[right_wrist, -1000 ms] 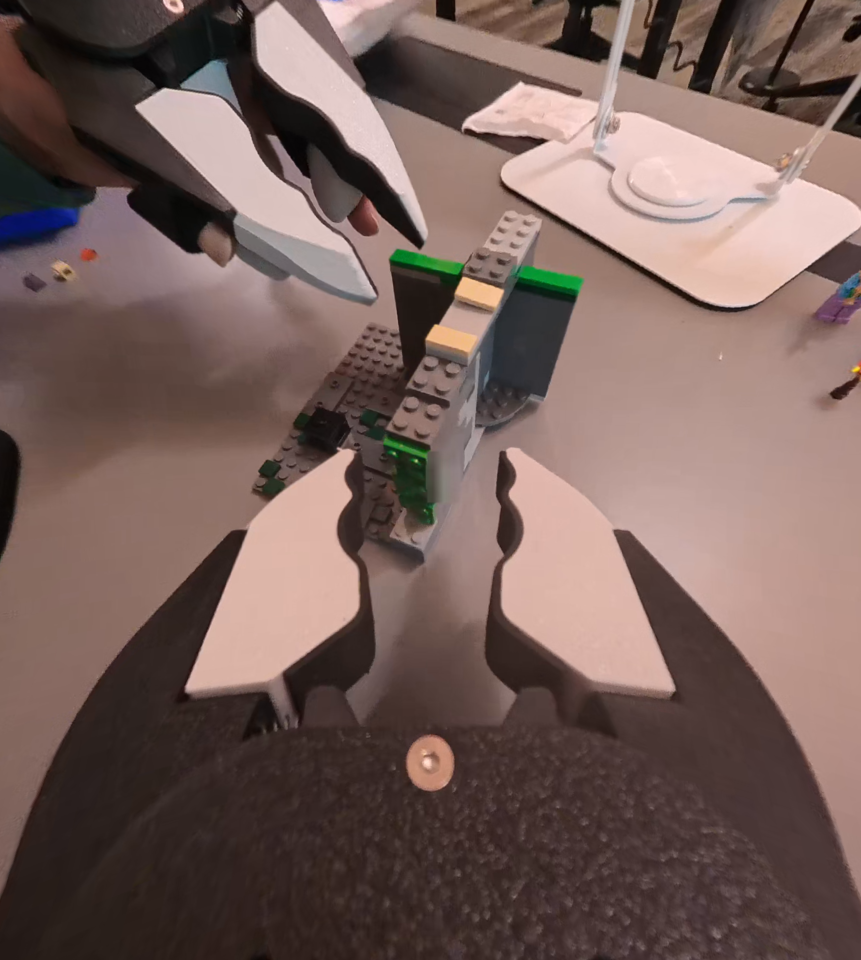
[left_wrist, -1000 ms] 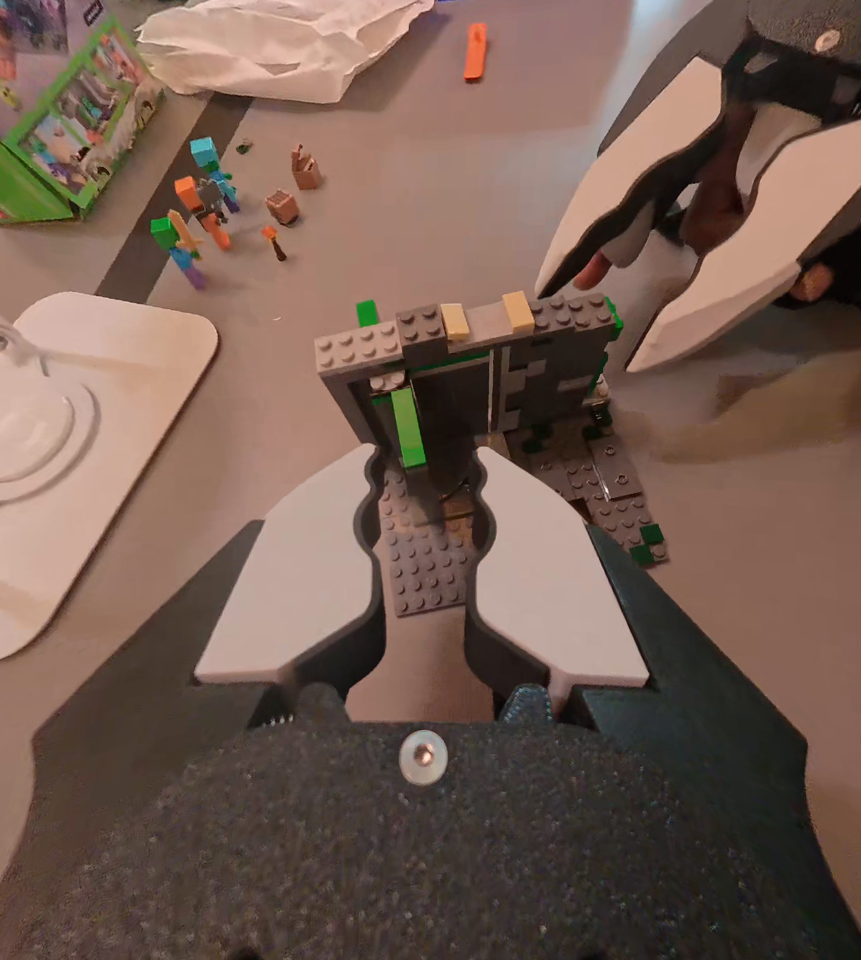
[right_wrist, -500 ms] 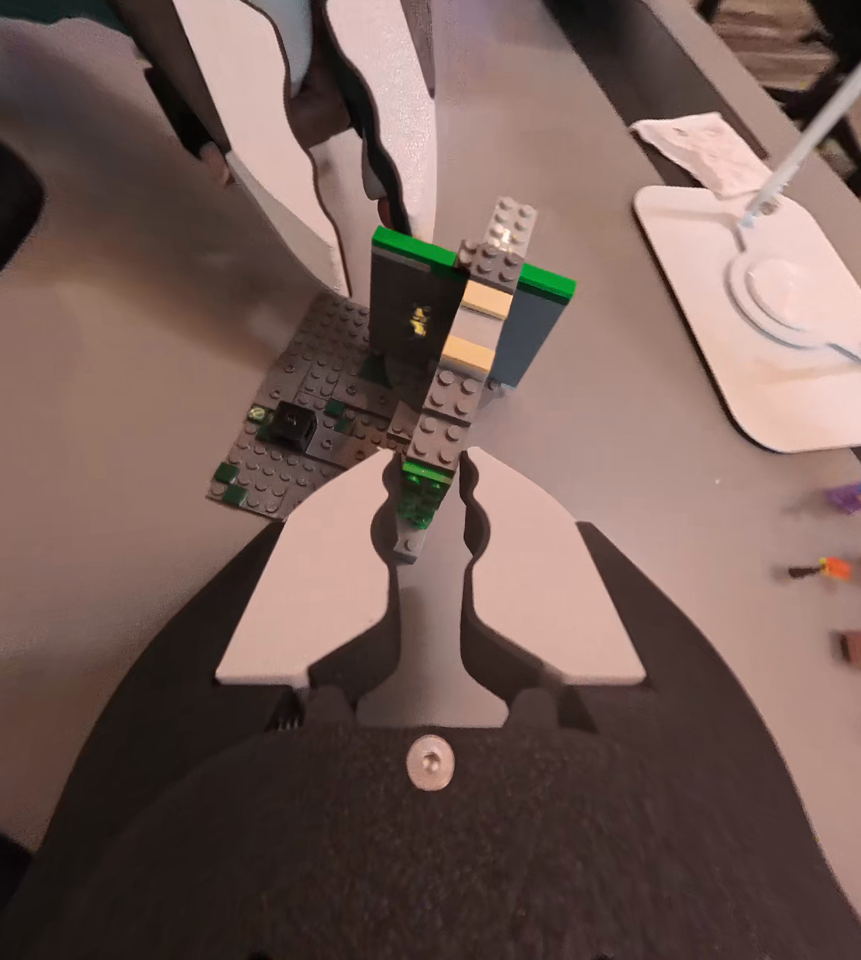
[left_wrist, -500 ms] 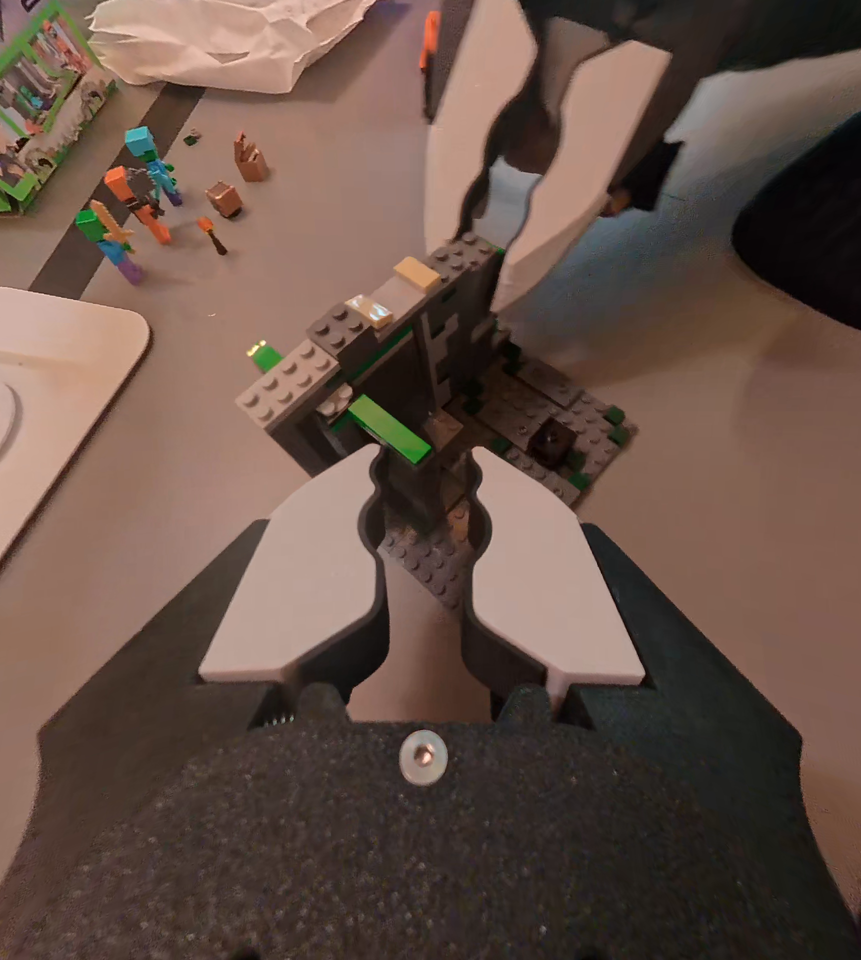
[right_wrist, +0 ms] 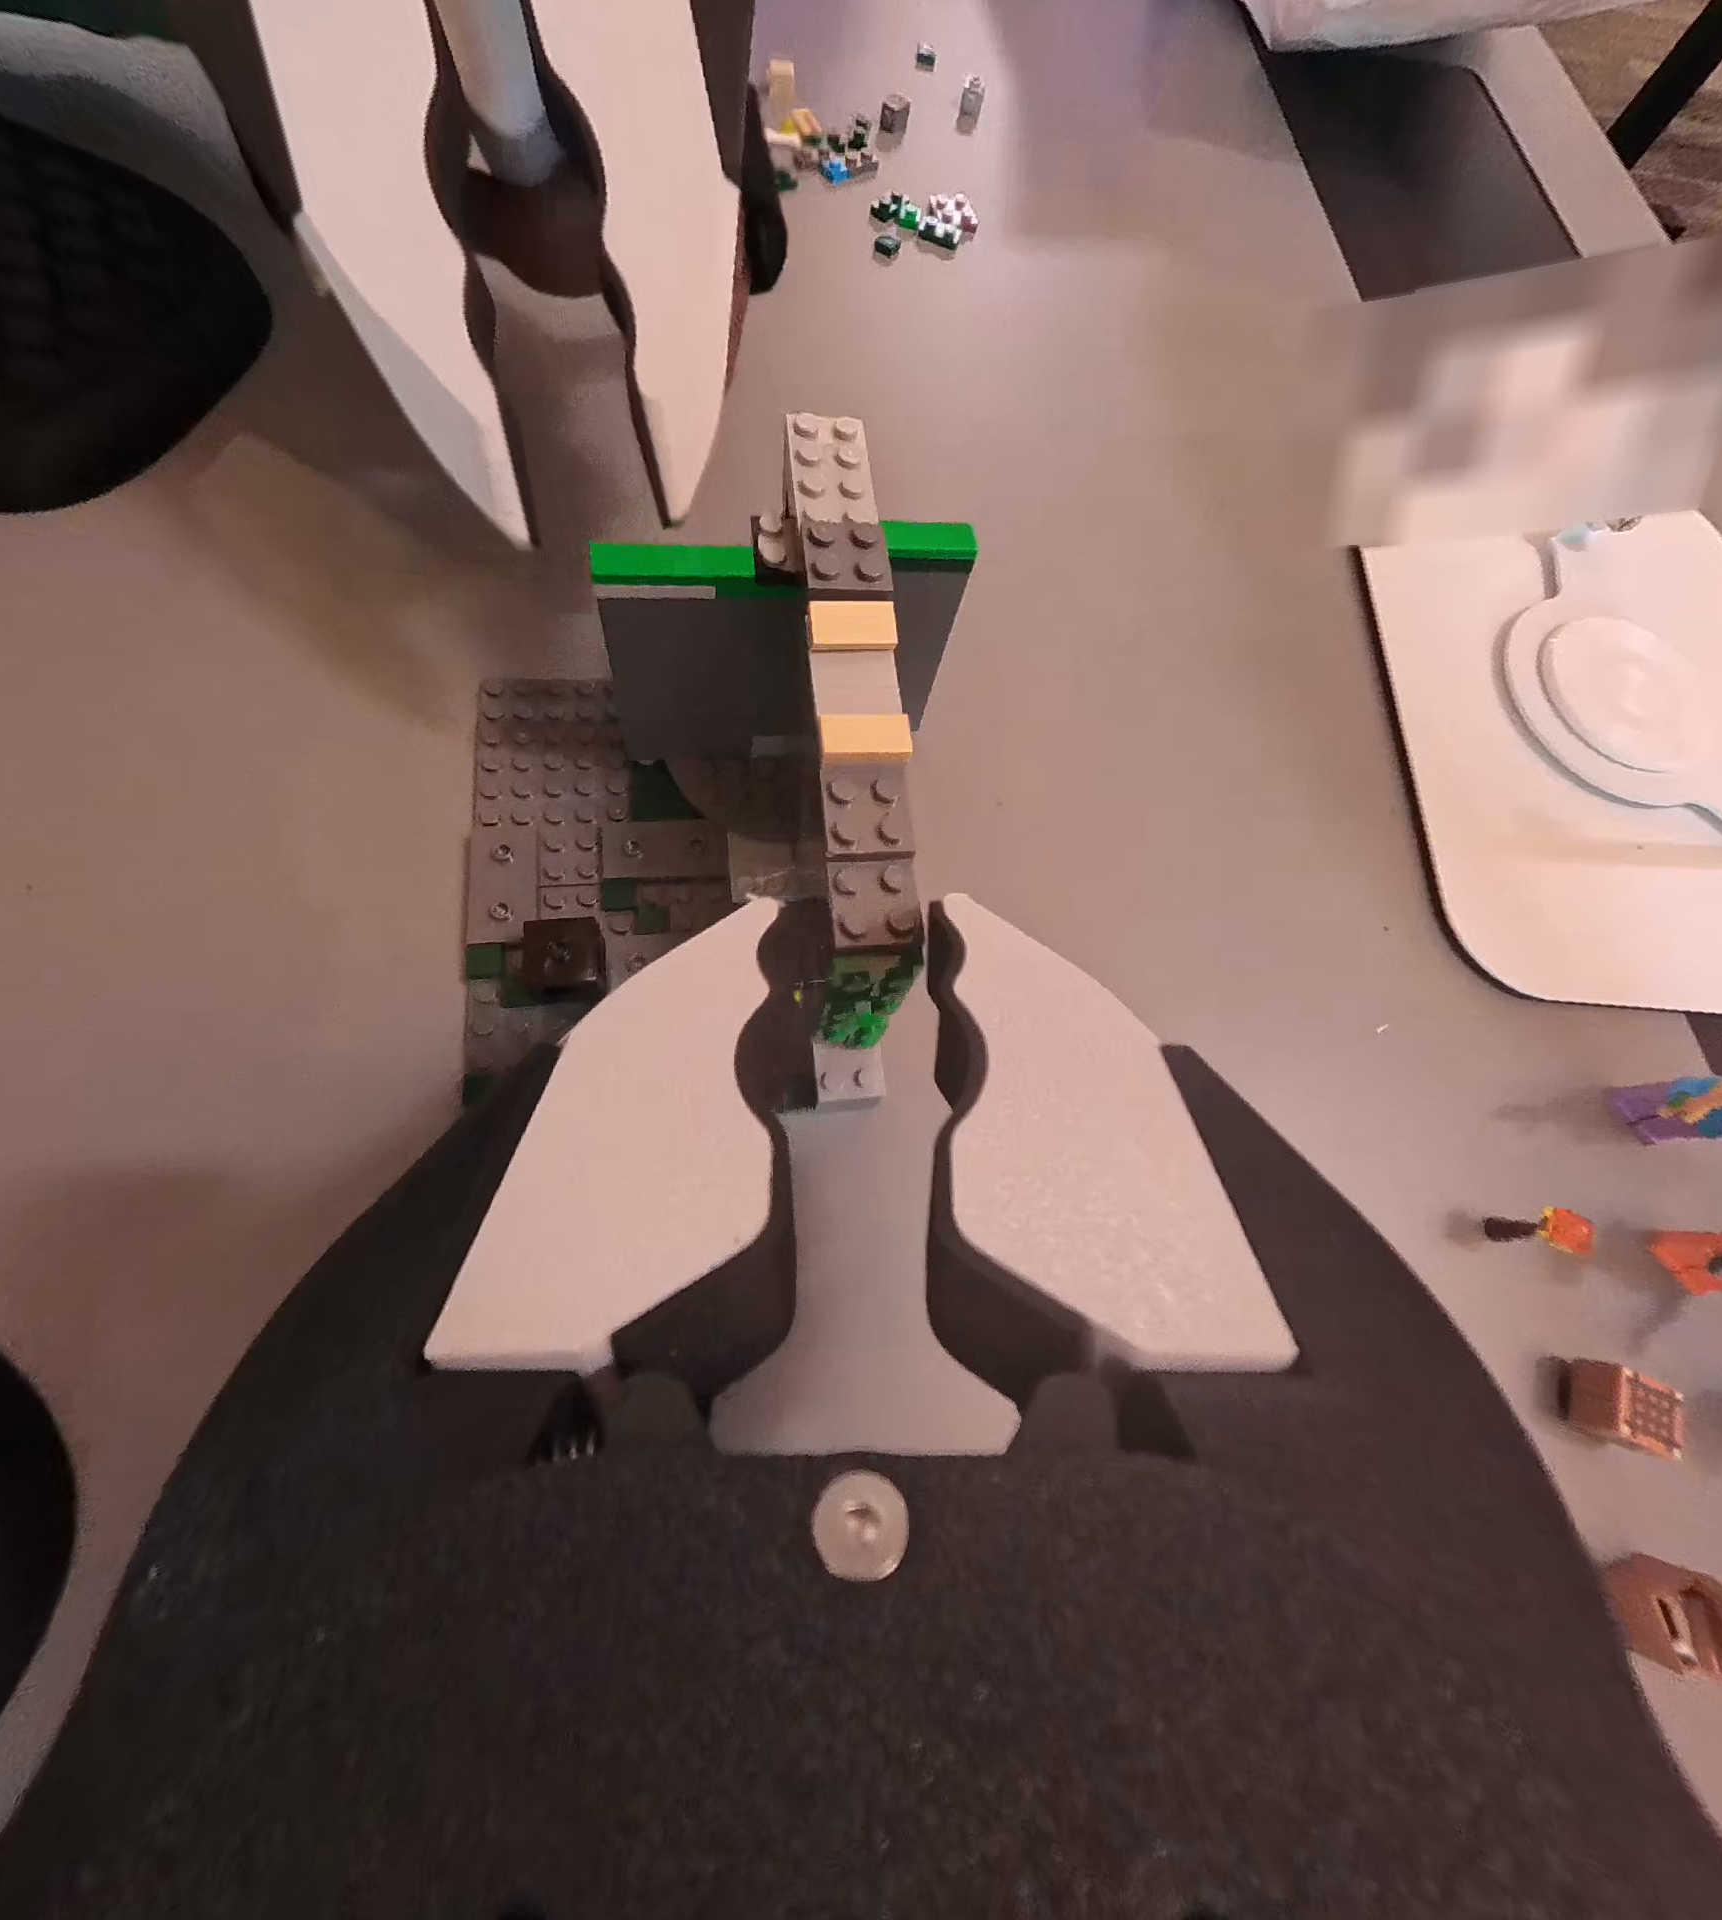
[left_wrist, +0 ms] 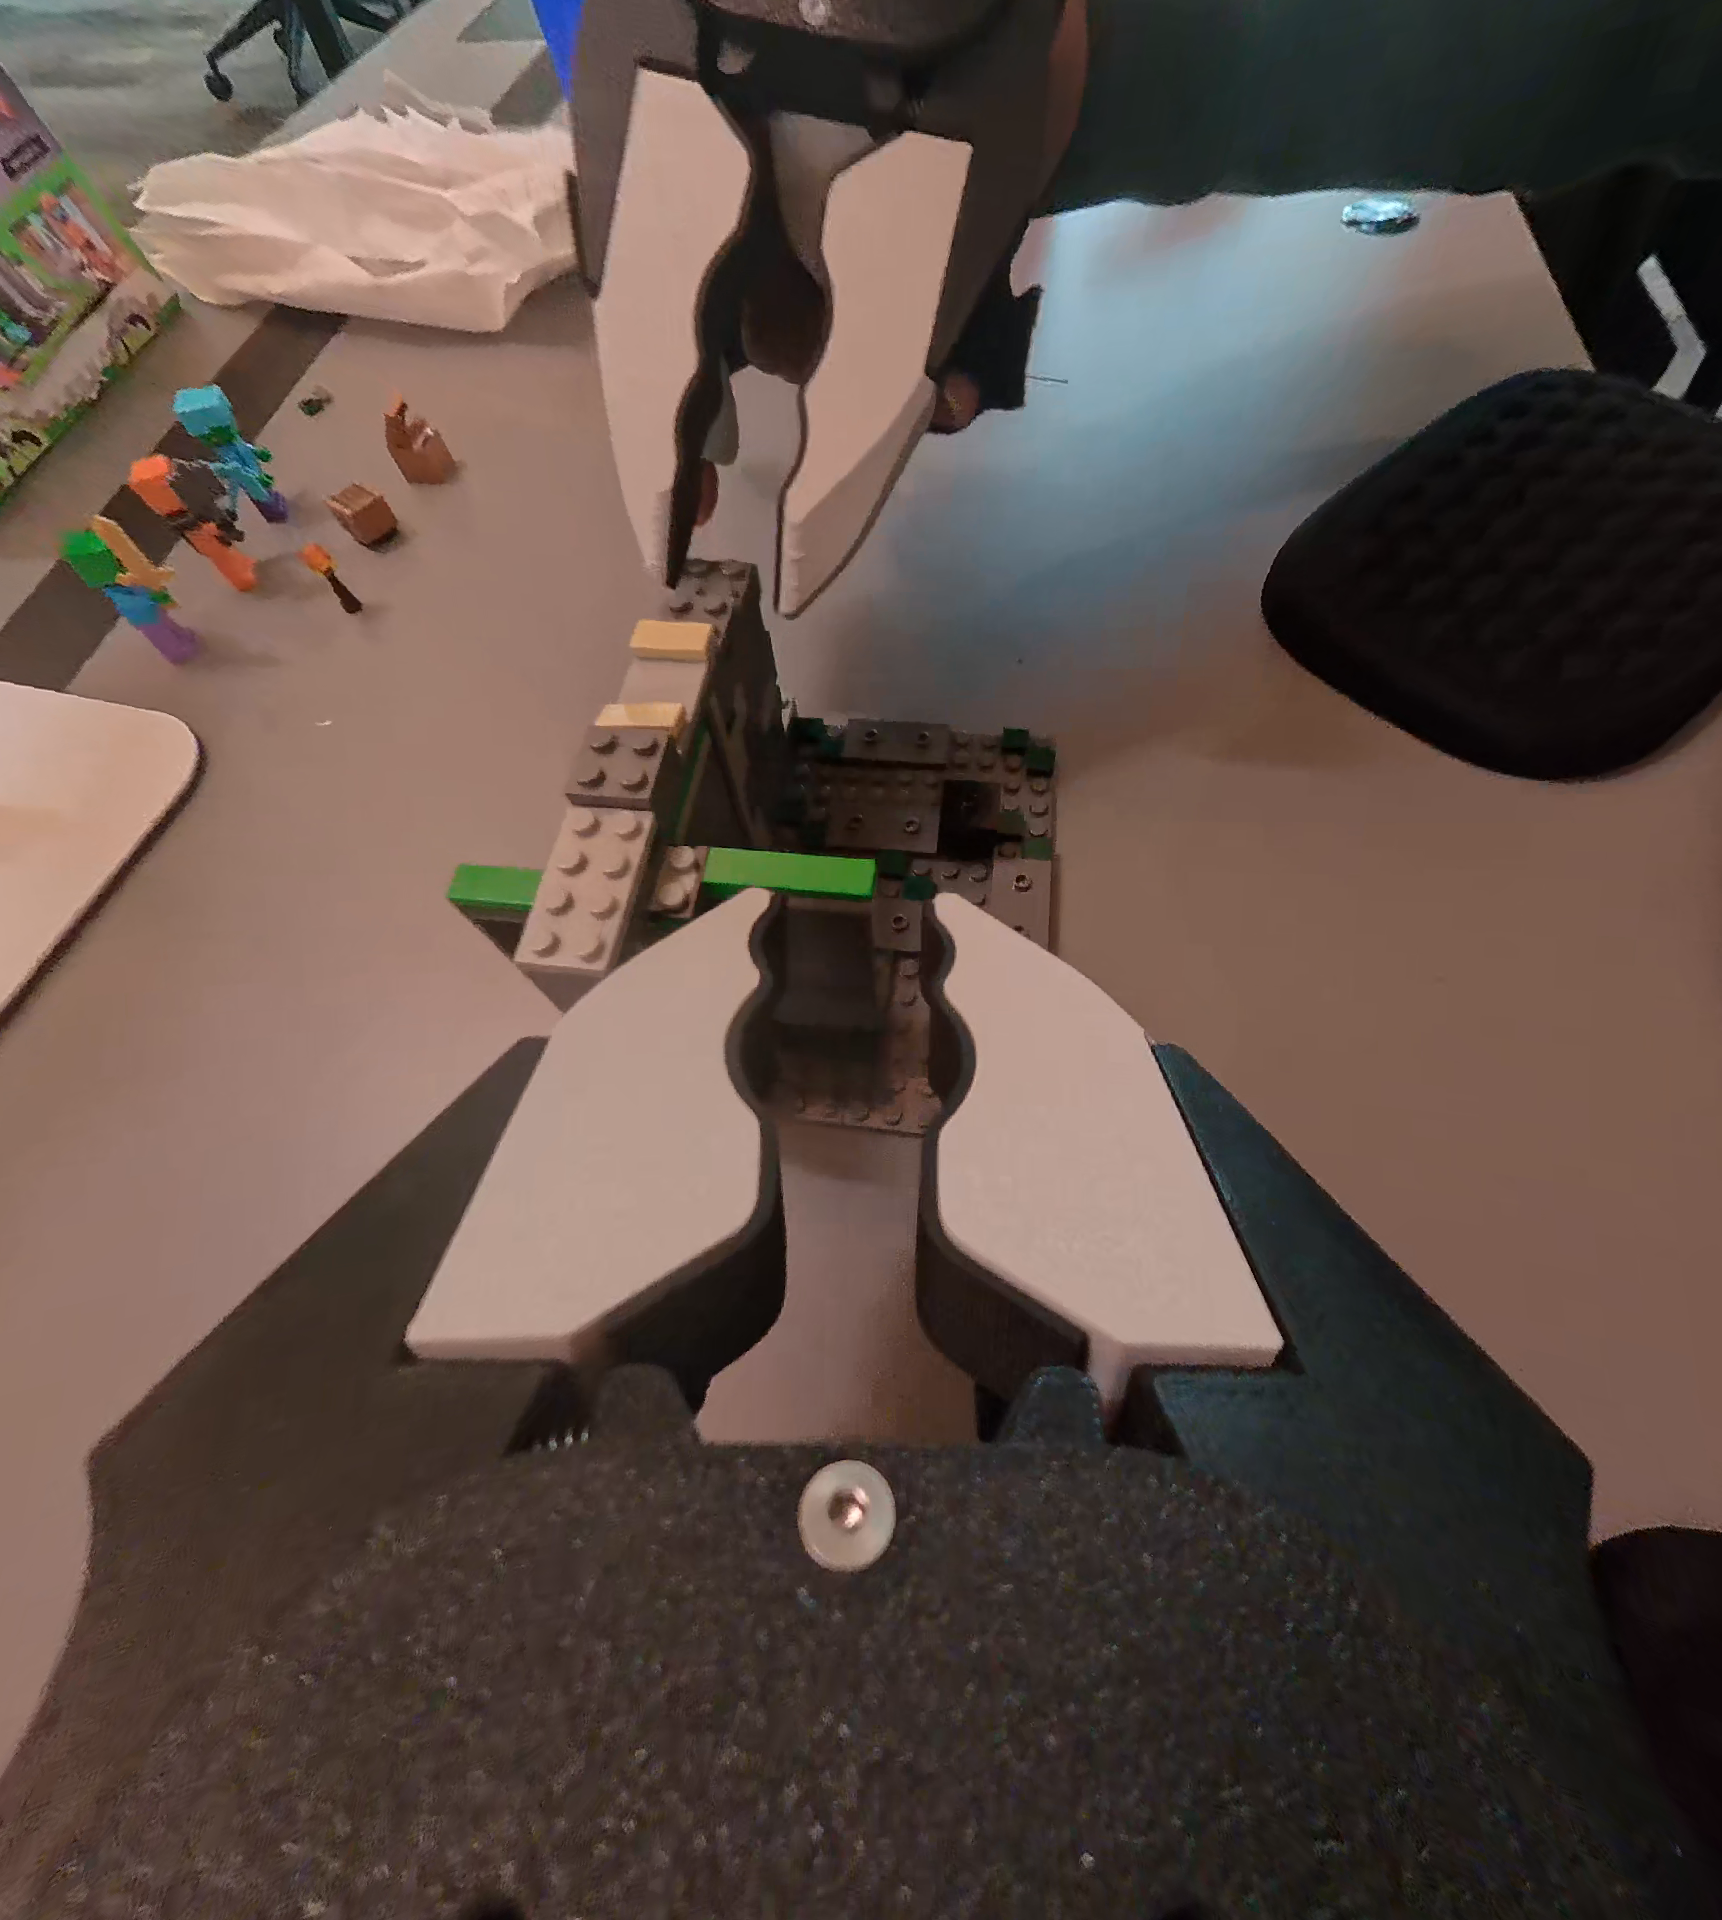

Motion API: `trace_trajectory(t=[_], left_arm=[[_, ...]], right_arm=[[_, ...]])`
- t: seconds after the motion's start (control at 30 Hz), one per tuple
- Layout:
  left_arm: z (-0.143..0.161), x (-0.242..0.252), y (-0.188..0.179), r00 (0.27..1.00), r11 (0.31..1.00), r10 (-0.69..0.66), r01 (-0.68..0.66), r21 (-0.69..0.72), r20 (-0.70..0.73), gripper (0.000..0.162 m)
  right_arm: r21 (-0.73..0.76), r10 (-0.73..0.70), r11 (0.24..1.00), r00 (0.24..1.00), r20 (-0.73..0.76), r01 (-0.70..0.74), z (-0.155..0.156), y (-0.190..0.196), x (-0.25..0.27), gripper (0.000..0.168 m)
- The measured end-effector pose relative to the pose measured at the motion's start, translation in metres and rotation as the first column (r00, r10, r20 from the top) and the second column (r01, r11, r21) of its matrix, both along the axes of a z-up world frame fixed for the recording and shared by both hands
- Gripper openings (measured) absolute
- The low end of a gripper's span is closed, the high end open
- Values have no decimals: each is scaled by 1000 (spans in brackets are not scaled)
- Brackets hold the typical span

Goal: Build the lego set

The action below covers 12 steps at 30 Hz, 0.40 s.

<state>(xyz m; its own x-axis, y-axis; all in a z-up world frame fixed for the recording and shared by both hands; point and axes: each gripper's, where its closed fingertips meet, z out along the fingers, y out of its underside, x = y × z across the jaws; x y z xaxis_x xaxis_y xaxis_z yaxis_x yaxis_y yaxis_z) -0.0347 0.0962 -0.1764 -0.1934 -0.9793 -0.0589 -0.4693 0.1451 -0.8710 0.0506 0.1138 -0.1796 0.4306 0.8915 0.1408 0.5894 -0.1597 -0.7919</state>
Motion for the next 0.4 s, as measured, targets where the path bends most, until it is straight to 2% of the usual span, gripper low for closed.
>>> trace_trajectory(t=[0.23,0.4], left_arm=[[22,-7,31,994,995,82,-85,43,74,24],[15,-6,45,995,994,60,-67,84,82,29]], right_arm=[[-21,-25,999,1000,16,25,28,0,-11,26],[-67,41,997,995,96,-34,33,6,-32,24]])
